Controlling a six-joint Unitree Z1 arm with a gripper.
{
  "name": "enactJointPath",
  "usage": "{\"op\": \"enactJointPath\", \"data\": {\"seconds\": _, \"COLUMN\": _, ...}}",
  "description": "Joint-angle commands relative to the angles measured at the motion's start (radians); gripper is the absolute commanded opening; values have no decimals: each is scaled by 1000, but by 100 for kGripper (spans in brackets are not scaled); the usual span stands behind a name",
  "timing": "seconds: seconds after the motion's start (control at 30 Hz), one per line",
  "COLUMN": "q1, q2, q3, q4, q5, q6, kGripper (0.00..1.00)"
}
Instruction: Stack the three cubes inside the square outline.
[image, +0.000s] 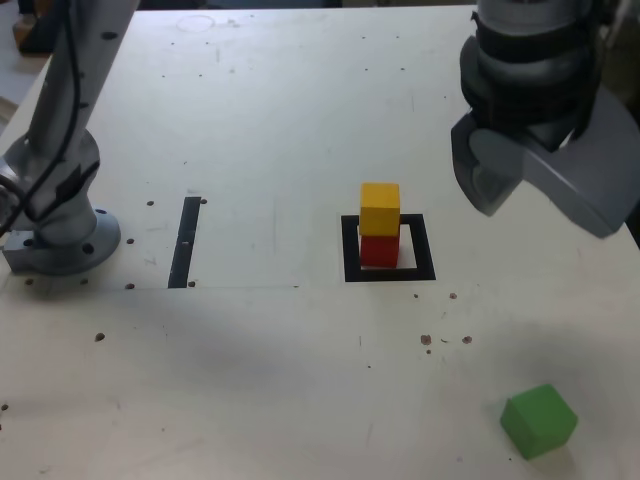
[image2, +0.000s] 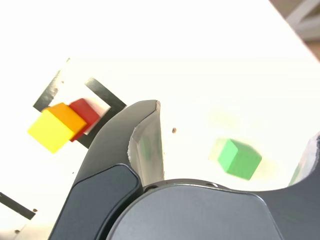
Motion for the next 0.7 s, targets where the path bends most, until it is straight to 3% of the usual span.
{"op": "enactJointPath", "data": {"seconds": 0.0, "q1": -16, "q2": 23, "q3": -25, "q4": 12, "q5": -3, "q6": 16, "kGripper": 99}}
{"op": "enactJointPath", "data": {"seconds": 0.67, "q1": -128, "q2": 188, "q3": -172, "q4": 64, "q5": -25, "q6": 88, "kGripper": 97}}
